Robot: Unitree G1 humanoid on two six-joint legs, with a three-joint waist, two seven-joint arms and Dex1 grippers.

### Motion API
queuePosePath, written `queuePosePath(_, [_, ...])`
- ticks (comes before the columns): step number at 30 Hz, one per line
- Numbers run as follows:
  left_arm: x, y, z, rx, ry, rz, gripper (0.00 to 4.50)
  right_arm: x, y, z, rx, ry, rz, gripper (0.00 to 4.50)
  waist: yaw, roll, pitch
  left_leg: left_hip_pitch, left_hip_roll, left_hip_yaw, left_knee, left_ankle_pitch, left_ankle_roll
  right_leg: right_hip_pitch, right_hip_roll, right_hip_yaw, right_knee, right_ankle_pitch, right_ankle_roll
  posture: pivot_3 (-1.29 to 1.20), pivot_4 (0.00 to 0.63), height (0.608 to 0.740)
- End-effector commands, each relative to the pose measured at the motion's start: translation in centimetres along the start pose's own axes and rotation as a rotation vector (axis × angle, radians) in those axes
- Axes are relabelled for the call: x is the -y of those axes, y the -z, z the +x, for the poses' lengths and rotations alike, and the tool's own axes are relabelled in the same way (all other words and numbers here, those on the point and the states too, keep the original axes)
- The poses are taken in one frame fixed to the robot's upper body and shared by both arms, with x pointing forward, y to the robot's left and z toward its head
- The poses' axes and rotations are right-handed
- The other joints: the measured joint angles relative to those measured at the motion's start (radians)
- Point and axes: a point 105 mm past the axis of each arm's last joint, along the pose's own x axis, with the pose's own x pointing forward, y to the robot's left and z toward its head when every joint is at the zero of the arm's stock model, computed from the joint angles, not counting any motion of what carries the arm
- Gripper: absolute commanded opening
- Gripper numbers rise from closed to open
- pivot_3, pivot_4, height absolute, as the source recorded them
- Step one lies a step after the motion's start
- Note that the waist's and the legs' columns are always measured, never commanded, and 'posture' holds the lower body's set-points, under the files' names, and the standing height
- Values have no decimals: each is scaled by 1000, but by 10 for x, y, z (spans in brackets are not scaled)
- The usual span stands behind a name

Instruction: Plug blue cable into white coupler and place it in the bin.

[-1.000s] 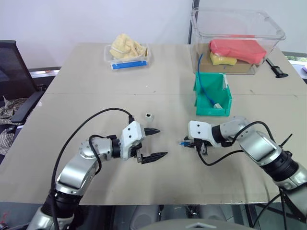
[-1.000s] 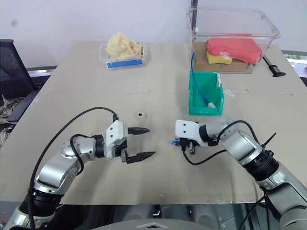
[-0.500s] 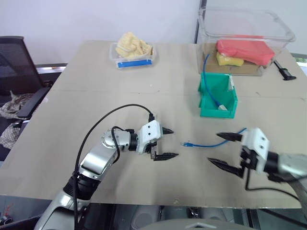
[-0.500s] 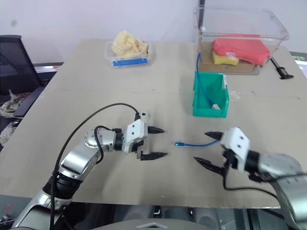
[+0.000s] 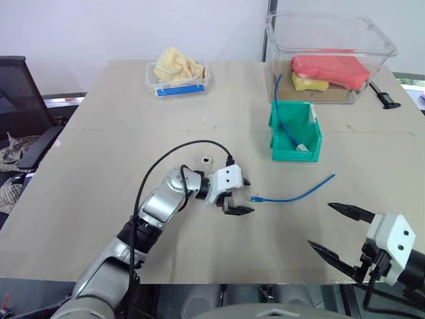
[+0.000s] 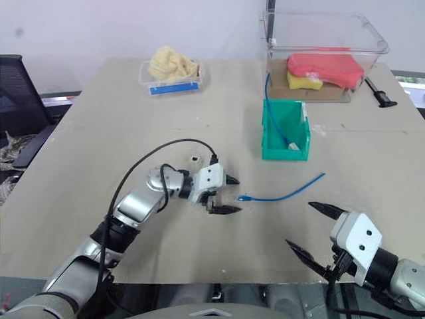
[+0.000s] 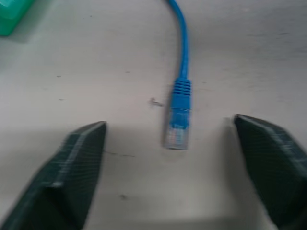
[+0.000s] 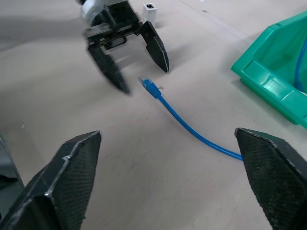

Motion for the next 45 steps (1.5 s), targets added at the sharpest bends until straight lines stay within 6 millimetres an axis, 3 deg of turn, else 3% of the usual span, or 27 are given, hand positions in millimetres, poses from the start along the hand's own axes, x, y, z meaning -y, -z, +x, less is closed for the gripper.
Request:
queuePosePath(1, [5, 9, 3, -34, 48, 22, 2381, -3, -7, -1, 23, -1, -38, 4500, 0, 0, 0, 0, 0, 0, 0, 0, 0, 0, 0, 0, 0, 0, 0, 0, 150, 740])
queuePosePath(5, [7, 16, 4, -36, 81, 26, 443, -4, -3, 1, 6, -10, -52, 4500, -1, 0, -1, 1, 0, 0, 0, 0, 0, 0, -1, 0, 0, -1, -1, 0, 150, 740])
queuePosePath(7, [9, 16, 4, -30, 95, 34, 109, -4, -1, 2, -4, -10, -62, 4500, -1, 0, -1, 1, 0, 0, 0, 0, 0, 0, -1, 1, 0, -1, -1, 0, 150, 740])
queuePosePath(11, [5, 2, 0, 54, 72, 45, 109, 4, 0, 10, 9, 64, -16, 4500, -2, 0, -1, 1, 0, 0, 0, 0, 0, 0, -1, 1, 0, -2, -3, 0, 150, 740])
queuePosePath(15, [-11, -54, -16, 356, -33, 55, 109, 13, 17, 26, -72, 140, 153, 4500, 0, -1, 0, -1, 0, 0, 1, 0, 0, -1, -5, 1, 0, 1, -5, 0, 150, 740])
queuePosePath(19, [-24, -91, -29, 477, -126, 180, 109, 29, 8, 50, 47, 233, 399, 4500, 1, -1, -1, -3, 0, -2, 2, 0, 0, -2, -6, -1, 0, 2, -5, 0, 150, 740])
queuePosePath(20, [-24, -97, -31, 492, -144, 213, 0, 33, -1, 58, 112, 244, 467, 4106, 0, -1, -1, -3, 0, -2, 2, 0, 0, -1, -5, -1, 0, 2, -5, 0, 150, 740])
queuePosePath(23, [-29, -109, -35, 519, -206, 289, 0, 40, -32, 76, 281, 228, 594, 3497, -5, 0, 0, -2, 0, -1, 1, 0, 0, -2, -4, 0, 0, 2, -4, 0, 150, 740])
queuePosePath(25, [-33, -118, -37, 532, -245, 346, 0, 45, -48, 86, 347, 223, 651, 2449, -4, 0, 0, -2, 0, -2, 1, 0, 0, -1, -3, 0, 1, 3, -4, 0, 150, 740])
queuePosePath(26, [-35, -122, -37, 533, -263, 376, 0, 48, -58, 91, 391, 214, 685, 2449, -4, 0, 0, -2, 0, -2, 1, 0, 0, -2, -1, 0, 1, 3, -4, 0, 150, 740])
queuePosePath(30, [-36, -130, -38, 533, -292, 453, 0, 57, -86, 100, 505, 187, 788, 2449, -3, 0, 0, -3, -1, -3, 1, 0, 0, -2, 0, 0, 1, 3, -4, 0, 150, 740])
queuePosePath(35, [-37, -134, -39, 535, -307, 485, 0, 60, -99, 103, 551, 158, 851, 2449, -6, 0, 0, -3, -2, -2, 0, 0, 0, -2, 0, 0, 0, 3, -4, 0, 150, 740])
queuePosePath(39, [-41, -136, -42, 537, -328, 473, 0, 60, -105, 100, 574, 124, 874, 2449, -6, 0, 0, -3, -1, -2, 0, 0, 0, -2, 1, 0, 1, 3, -4, 0, 150, 740])
queuePosePath(45, [-49, -136, -46, 534, -360, 441, 0, 55, -99, 90, 542, 89, 859, 2449, -9, 0, 0, -2, -1, -1, 0, 0, 0, -2, 1, -1, 1, 3, -4, 0, 150, 740])
